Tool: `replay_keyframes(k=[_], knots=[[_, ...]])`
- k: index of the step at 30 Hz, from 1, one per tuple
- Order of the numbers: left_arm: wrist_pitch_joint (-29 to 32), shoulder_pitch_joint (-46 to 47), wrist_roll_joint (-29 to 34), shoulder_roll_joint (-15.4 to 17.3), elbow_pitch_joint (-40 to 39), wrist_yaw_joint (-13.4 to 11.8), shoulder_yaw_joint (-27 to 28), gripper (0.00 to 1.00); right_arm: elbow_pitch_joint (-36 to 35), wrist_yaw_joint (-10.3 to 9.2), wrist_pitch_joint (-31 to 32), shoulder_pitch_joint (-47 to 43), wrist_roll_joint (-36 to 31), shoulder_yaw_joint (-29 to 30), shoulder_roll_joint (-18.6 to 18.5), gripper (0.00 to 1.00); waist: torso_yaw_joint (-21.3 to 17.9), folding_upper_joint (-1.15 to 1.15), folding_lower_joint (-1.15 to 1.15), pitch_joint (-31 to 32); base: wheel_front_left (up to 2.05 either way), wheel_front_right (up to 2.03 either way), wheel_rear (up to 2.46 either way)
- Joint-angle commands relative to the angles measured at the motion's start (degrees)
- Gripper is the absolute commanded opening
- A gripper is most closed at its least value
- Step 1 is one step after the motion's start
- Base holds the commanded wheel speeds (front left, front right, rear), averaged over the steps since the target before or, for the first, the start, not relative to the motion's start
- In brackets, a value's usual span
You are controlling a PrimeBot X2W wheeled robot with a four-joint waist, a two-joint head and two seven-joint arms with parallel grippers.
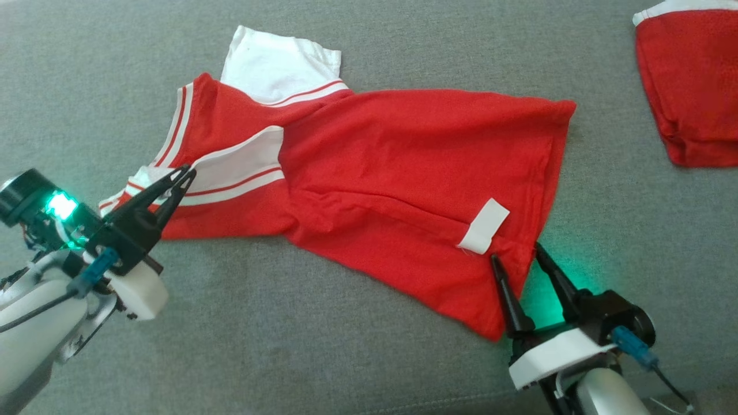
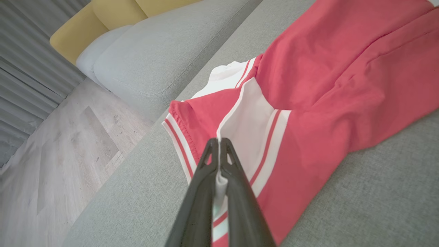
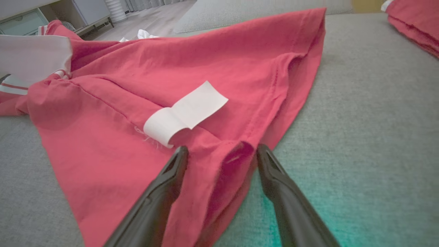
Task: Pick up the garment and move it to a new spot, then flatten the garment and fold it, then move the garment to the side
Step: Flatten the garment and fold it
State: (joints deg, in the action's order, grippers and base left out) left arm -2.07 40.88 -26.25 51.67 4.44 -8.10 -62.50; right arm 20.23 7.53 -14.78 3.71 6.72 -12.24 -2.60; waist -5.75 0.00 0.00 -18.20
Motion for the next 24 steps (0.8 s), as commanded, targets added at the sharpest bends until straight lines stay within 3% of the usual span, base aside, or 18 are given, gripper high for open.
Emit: replay_keyframes(k=[1, 14, 24], knots=[[-0.23, 2.49, -0.38, 2.94, -1.02, -0.66, 3.42, 0.00, -2.08, -0.04, -0.22, -0.40, -0.50, -0.75, -0.28, 1.00, 0.07, 0.00, 0.00, 0.12, 0.00, 0.00, 0.00], [-0.40, 1.77, -1.15, 3.25, -1.54, -1.73, 3.38, 0.00, -8.03, -0.04, -0.22, -4.69, -1.24, -0.88, -0.35, 1.00, 0.13, 0.00, 0.00, 0.30, 0.00, 0.00, 0.00], [-0.21, 2.12, -1.26, 3.07, -1.75, -1.60, 3.05, 0.00, -6.83, -0.04, -0.22, -4.16, -0.16, -2.17, -0.37, 1.00, 0.66, 0.00, 0.00, 0.02, 0.00, 0.00, 0.00]])
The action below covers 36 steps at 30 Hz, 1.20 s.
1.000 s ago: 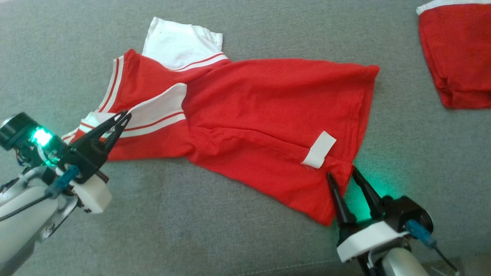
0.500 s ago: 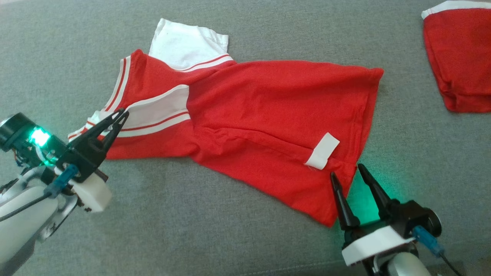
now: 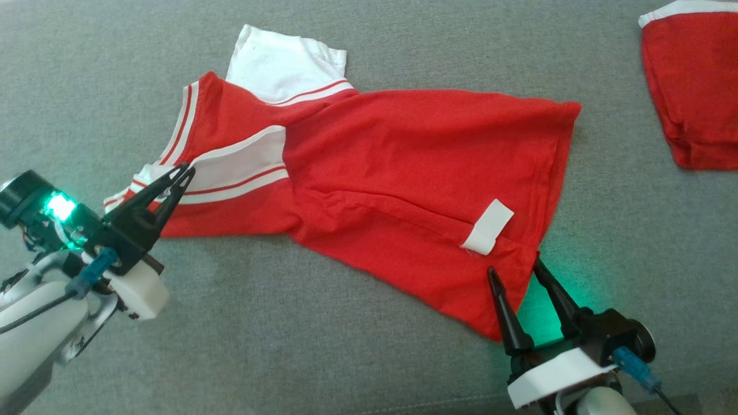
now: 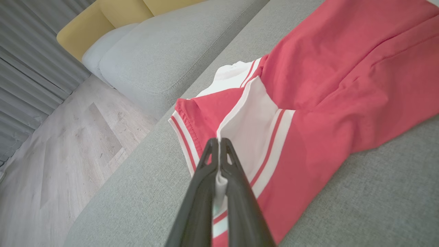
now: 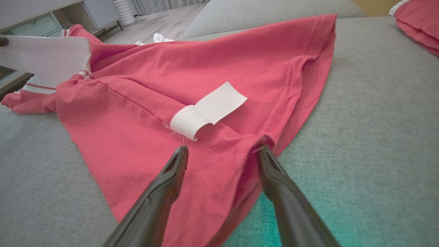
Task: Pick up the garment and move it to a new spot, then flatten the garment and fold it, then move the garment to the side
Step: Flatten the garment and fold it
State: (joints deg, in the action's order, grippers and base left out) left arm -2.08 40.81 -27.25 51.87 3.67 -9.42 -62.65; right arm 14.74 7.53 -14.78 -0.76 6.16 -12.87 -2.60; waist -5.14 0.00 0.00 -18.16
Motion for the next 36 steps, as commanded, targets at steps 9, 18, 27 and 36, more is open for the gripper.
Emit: replay_keyframes(k=[9, 18, 27, 36], knots=[[-0.20, 2.22, -0.34, 3.08, -1.01, -0.34, 2.97, 0.00, -0.85, -0.04, -0.22, 1.07, 1.01, -1.13, -0.35, 0.33, 0.73, 0.00, 0.00, 0.03, 0.00, 0.00, 0.00], [-2.81, 1.83, -0.18, 3.01, -0.22, -1.30, 3.26, 0.00, -4.73, -0.04, -0.22, 0.33, 1.50, 2.29, -0.76, 0.00, 0.75, 0.00, 0.00, 3.11, 0.00, 0.00, 0.00], [-11.09, 3.74, 1.22, 6.25, -4.40, -6.77, 9.15, 0.00, -17.92, -0.04, -0.22, 0.86, 2.65, 9.35, -7.10, 0.00, 0.79, 0.00, 0.00, 11.41, 0.00, 0.00, 0.00], [-12.29, 15.51, 4.91, 10.19, -14.32, -6.12, 17.03, 0.00, -32.53, -0.04, -0.16, 9.05, 4.26, 15.47, -19.53, 0.00, 0.95, 0.00, 0.00, 15.99, 0.00, 0.00, 0.00]])
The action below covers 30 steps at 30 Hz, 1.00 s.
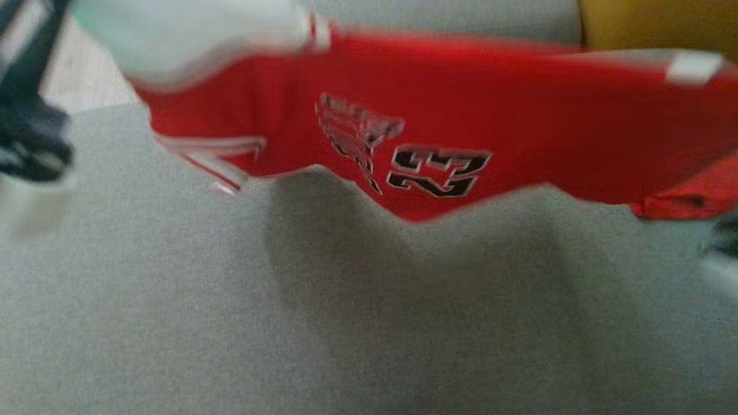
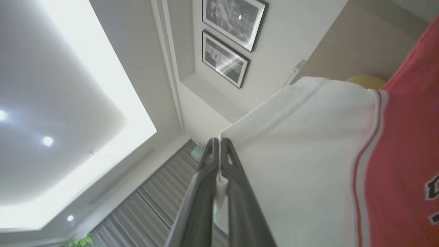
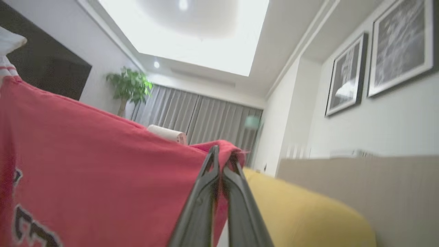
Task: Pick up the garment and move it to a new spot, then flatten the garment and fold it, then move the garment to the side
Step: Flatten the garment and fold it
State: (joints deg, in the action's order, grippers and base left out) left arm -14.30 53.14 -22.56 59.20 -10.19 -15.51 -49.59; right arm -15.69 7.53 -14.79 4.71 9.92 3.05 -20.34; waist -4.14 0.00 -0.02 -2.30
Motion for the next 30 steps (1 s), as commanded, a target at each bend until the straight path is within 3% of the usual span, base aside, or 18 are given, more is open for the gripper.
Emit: replay_keyframes(k=[1, 4, 8, 13, 15, 21, 25, 30], knots=[[0.39, 4.96, 0.54, 2.97, -0.83, 0.99, 4.37, 0.00, -2.89, -0.04, 0.16, 5.84, 1.33, -0.19, -3.05, 0.00, -0.12, 0.00, 0.02, 0.08, 0.00, 0.00, 0.00], [2.07, 10.63, 0.10, 1.65, -0.97, 4.18, 5.67, 0.00, -3.48, -0.04, 1.93, 13.80, 3.04, -1.07, -7.58, 0.00, -0.08, 0.00, 0.02, -1.13, 0.00, 0.00, 0.00], [3.44, 17.31, -1.23, -1.93, 3.42, 9.14, 6.01, 0.00, 1.09, -0.04, 3.76, 25.00, 4.97, -5.66, -12.04, 0.00, 0.57, 0.00, 0.02, -4.10, 0.00, 0.00, 0.00], [4.04, 23.96, -2.48, -7.92, 13.71, 15.48, 4.41, 0.00, 12.83, -0.04, 5.30, 38.03, 7.77, -12.22, -13.50, 0.00, 2.64, 0.00, 0.02, -10.31, 0.00, 0.00, 0.00], [3.08, 27.92, -1.55, -11.61, 20.85, 18.20, 3.25, 0.00, 20.70, -0.04, 5.06, 44.75, 9.01, -15.79, -12.93, 0.00, 4.03, 0.00, 0.02, -14.45, 0.00, 0.00, 0.00], [0.55, 36.02, 1.12, -16.84, 31.27, 19.03, 3.78, 0.00, 30.59, -0.04, 3.06, 56.02, 9.90, -21.16, -11.37, 0.00, 5.35, 0.00, 0.02, -20.69, 0.00, 0.00, 0.00], [-0.55, 42.67, 2.32, -20.89, 36.49, 18.42, 6.29, 0.00, 35.89, -0.04, 0.87, 64.65, 8.53, -21.15, -11.26, 0.00, 6.61, 0.00, 0.02, -23.46, 0.00, 0.00, 0.00], [-0.67, 43.24, 3.04, -21.68, 33.48, 20.32, 9.33, 0.00, 38.71, -0.04, 0.00, 69.25, 7.64, -22.17, -12.54, 0.00, 8.11, 0.00, 0.02, -25.06, 0.00, 0.00, 0.00]])
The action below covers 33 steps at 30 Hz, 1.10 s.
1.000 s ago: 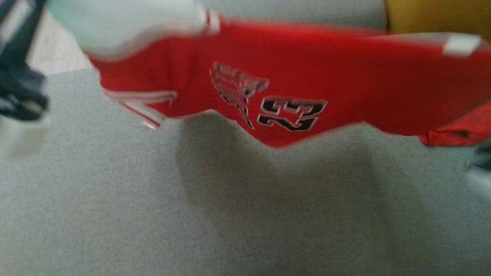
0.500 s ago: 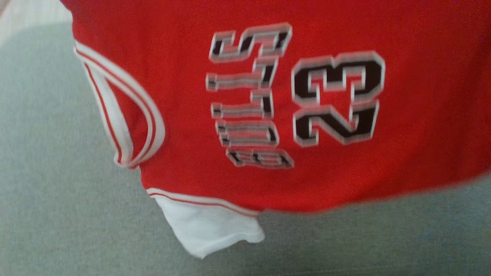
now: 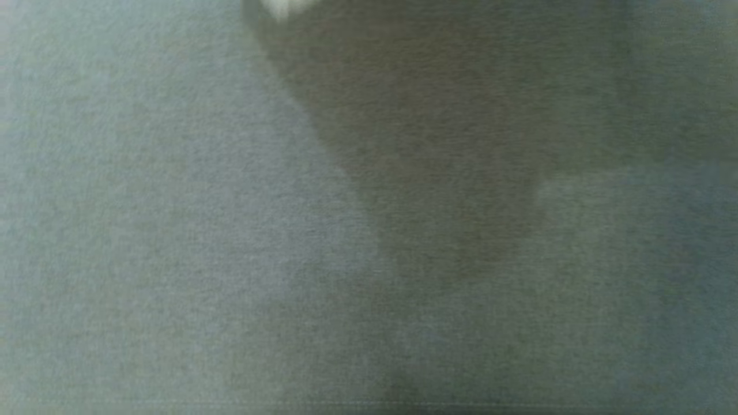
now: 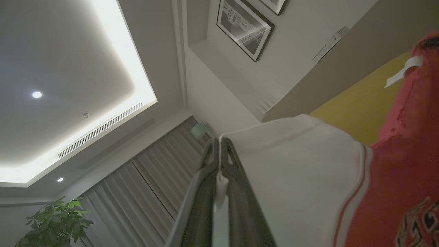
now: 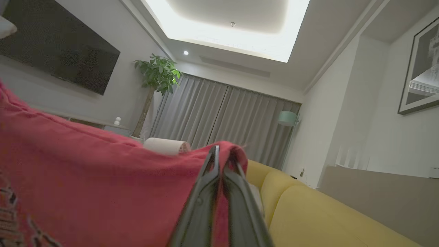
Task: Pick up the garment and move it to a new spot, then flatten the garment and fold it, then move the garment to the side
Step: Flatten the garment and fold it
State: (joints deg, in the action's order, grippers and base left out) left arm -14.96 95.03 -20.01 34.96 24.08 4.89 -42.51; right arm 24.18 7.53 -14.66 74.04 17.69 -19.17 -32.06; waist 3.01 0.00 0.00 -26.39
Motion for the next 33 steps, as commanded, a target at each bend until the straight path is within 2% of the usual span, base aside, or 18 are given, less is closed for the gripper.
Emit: replay_keyframes(k=[1, 4, 9, 13, 17, 21, 26, 30, 33], knots=[[-0.02, -0.09, 0.44, 2.97, -2.03, 0.60, 2.27, 0.00, -1.02, -0.04, -0.17, -0.17, -0.10, -0.73, -1.30, 0.00, 1.27, 0.00, 0.00, -1.33, 0.00, 0.00, 0.00], [-0.02, -5.92, 0.19, 5.09, -6.01, 1.83, 1.66, 0.00, -0.43, -0.04, -0.23, -1.82, 1.06, -3.49, -3.19, 0.00, 2.28, 0.00, 0.00, -2.69, 0.00, 0.00, 0.00], [-0.03, -19.53, -0.57, 8.76, -12.56, 2.29, 1.48, 0.00, 0.86, -0.04, -0.29, -8.74, 4.04, -6.04, -5.86, 0.00, 3.35, 0.00, 0.00, -4.21, 0.00, 0.00, 0.00], [-0.03, -33.05, -0.18, 10.12, -16.91, 2.04, 1.56, 0.00, 0.94, -0.04, -0.31, -18.73, 6.65, -7.63, -7.90, 0.00, 3.92, 0.00, 0.00, -3.20, 0.00, 0.00, 0.00], [-0.03, -46.06, 0.33, 10.69, -20.66, 1.81, 0.87, 0.00, -1.96, -0.04, -0.32, -31.88, 11.02, -8.61, -10.44, 0.00, 3.95, 0.00, 0.00, -0.10, 0.00, 0.00, 0.00], [-0.04, -58.10, 0.15, 13.08, -23.76, 0.71, 0.19, 0.00, -6.77, -0.04, -0.33, -44.92, 13.57, -5.54, -11.24, 0.00, 2.90, 0.00, 0.00, 3.55, 0.00, 0.00, 0.00], [-0.04, -70.75, -1.53, 16.90, -27.32, -2.07, -1.08, 0.00, -13.48, -0.04, -0.33, -59.88, 13.06, 0.29, -9.58, 0.00, 1.87, 0.00, 0.00, 7.88, 0.00, 0.00, 0.00], [1.04, -77.17, -1.39, 19.91, -30.79, -4.27, -2.88, 0.00, -19.19, -0.04, -0.33, -70.39, 11.24, 3.62, -7.77, 0.00, 1.64, 0.00, 0.00, 10.45, 0.00, 0.00, 0.00], [1.98, -79.08, -1.64, 20.79, -32.36, -4.74, -3.65, 0.00, -21.93, -0.04, -0.33, -74.61, 10.78, 4.61, -7.18, 0.00, 1.54, 0.00, 0.00, 11.32, 0.00, 0.00, 0.00]])
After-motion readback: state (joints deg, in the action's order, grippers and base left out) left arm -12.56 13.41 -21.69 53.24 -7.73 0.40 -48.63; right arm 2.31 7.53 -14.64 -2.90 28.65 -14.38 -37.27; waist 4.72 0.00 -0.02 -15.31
